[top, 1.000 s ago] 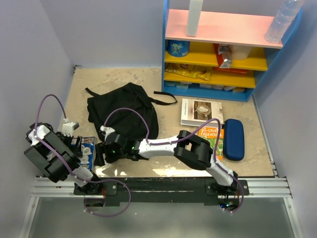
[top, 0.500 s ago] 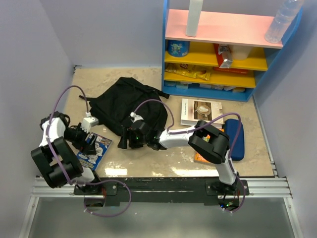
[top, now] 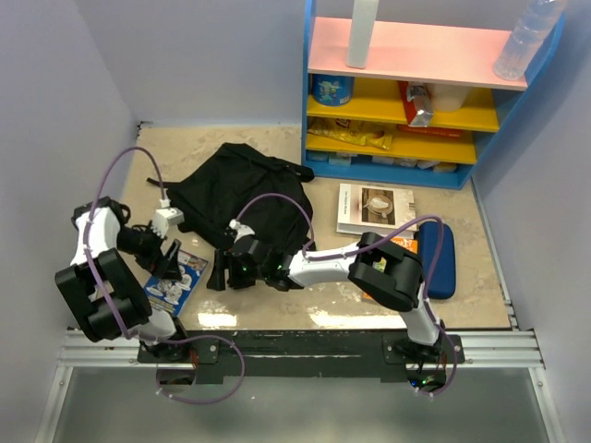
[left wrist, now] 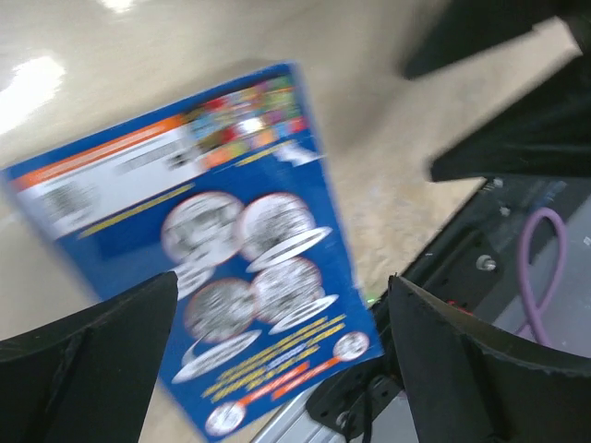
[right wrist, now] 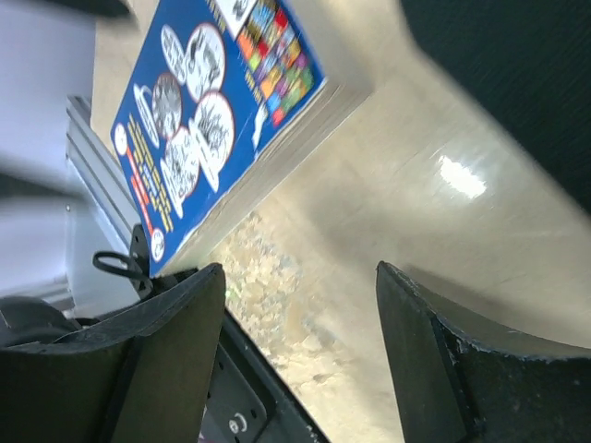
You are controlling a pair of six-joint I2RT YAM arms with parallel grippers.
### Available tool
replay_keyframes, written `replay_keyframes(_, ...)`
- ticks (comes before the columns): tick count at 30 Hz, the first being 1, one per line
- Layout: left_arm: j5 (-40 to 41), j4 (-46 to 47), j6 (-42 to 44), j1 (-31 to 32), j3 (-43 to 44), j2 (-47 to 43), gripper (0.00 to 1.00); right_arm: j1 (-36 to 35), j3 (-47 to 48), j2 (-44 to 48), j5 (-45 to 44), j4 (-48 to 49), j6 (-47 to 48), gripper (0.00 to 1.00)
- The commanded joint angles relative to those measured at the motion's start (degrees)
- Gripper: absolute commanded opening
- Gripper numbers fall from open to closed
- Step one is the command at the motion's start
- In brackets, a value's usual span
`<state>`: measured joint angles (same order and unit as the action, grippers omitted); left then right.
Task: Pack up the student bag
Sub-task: Pick up the book from the center of the board.
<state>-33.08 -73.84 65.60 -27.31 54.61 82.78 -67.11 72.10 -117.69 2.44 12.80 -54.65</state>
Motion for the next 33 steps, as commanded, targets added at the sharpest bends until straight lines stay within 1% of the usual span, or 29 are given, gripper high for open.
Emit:
replay_keyframes(1,3.45,4.48,-4.42,-5.2,7.17,-0.51,1.0,-0.65,-0.55,3.6,-4.27,-1.2,-0.02,0.69)
replay_keyframes(2,5.29,6.59,-5.91,-5.99,7.0,-0.87,1.0,-0.83,-1.07,4.3,-4.37,-1.11,-0.01,0.69)
replay_keyframes(3,9.66,12.26,-9.75,-6.09,6.57,-2.17,1.0,-1.09,-1.25,4.4,-4.37,-0.93,-0.01,0.69)
replay_keyframes(6,16.62,21.33,-12.34,-6.96,2.36,-4.73,1.0,-2.23,-1.08,4.57,-5.51,-1.02,0.6,0.68)
replay_keyframes(7,18.04,22.76,-12.17,-7.23,-0.27,-5.0,1.0,-2.41,-1.08,4.57,-5.51,-0.93,0.6,0.68)
replay_keyframes(8,20.84,24.26,-11.73,-7.84,-1.6,-5.17,1.0,-2.5,-1.34,4.66,-5.43,-0.76,0.43,0.66)
replay_keyframes(10,22.96,27.86,-9.62,-9.33,-5.03,-4.65,0.99,-2.41,-1.87,5.1,-5.43,-0.23,0.34,0.64)
replay_keyframes(11,24.37,29.01,-8.92,-11.43,-5.82,-4.47,0.98,-2.41,-2.48,5.27,-5.69,0.03,0.25,0.63)
replay_keyframes(14,25.6,31.3,-5.76,-15.04,-6.53,-4.21,0.95,-2.41,-3.1,5.72,-5.69,0.56,0.25,0.61)
replay_keyframes(16,27.01,33.14,-3.04,-15.84,-7.93,-5.7,0.93,-2.41,-3.1,5.63,-5.51,0.91,-0.01,0.6)
replay_keyframes(17,29.1,36.28,-2.24,-15.93,-9.07,-6.57,0.93,-2.41,-3.1,5.72,-5.43,1.09,-0.19,0.59)
replay_keyframes(19,30.61,39.03,0.39,-15.93,-12.94,-9.04,0.92,-2.41,-3.28,5.63,-5.16,1.44,-0.28,0.58)
replay_keyframes(25,28.34,35.79,4.0,-15.05,-16.99,-12.38,0.91,-2.41,-3.45,5.89,-4.99,1.7,-0.72,0.57)
replay_keyframes(27,26.14,31.76,5.58,-14.0,-17.43,-13.69,0.91,-2.41,-3.45,5.8,-5.07,1.53,-0.89,0.57)
replay_keyframes(29,24.04,27.55,6.81,-12.25,-17.52,-15.54,0.91,-2.41,-3.45,5.72,-4.64,1.18,-1.24,0.57)
replay_keyframes(33,21.4,23.23,6.91,-7.59,-17.7,-17.65,0.91,-2.41,-3.8,5.28,-3.58,1.62,-2.12,0.58)
